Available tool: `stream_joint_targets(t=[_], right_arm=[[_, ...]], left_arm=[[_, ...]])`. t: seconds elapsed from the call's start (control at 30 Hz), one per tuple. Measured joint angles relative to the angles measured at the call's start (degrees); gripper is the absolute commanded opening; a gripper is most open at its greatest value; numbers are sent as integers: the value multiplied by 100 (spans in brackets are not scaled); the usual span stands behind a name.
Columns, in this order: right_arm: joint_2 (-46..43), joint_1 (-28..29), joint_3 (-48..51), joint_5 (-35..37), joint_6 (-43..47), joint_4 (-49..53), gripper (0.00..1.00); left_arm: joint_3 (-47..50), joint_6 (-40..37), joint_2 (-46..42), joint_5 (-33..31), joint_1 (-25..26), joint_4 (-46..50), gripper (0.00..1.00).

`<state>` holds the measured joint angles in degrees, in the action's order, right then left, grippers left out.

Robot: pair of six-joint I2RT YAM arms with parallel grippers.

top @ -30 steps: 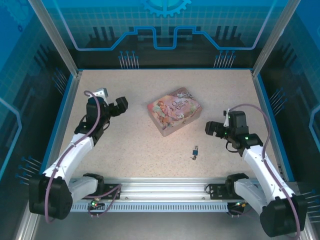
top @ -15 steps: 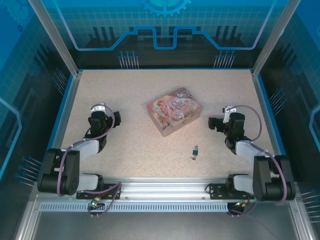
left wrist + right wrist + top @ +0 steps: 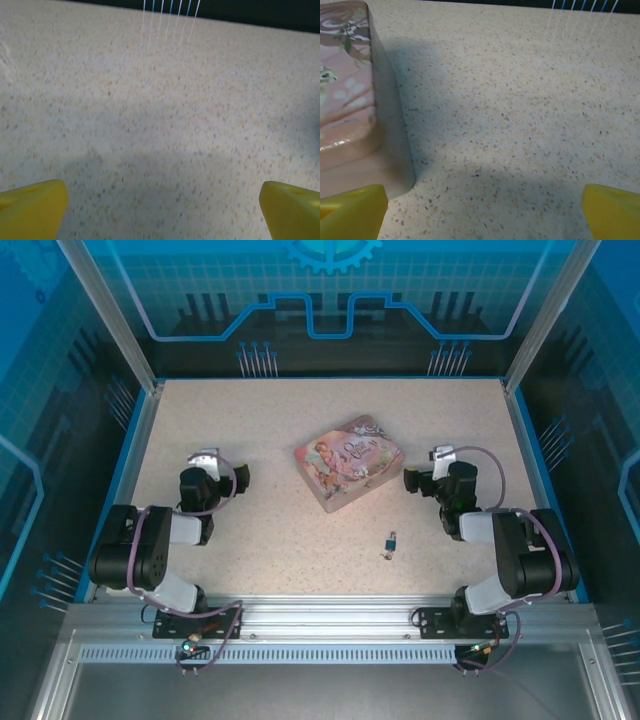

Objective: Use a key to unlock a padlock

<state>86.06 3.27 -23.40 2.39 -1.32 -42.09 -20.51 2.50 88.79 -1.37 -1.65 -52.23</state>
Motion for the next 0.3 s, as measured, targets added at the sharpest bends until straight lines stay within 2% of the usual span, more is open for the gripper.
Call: stream_joint_targets(t=[0.3], right_arm=[[0, 7, -31, 127, 101, 2, 100]], left_arm=[[-72, -11, 0, 17, 0, 4, 99]])
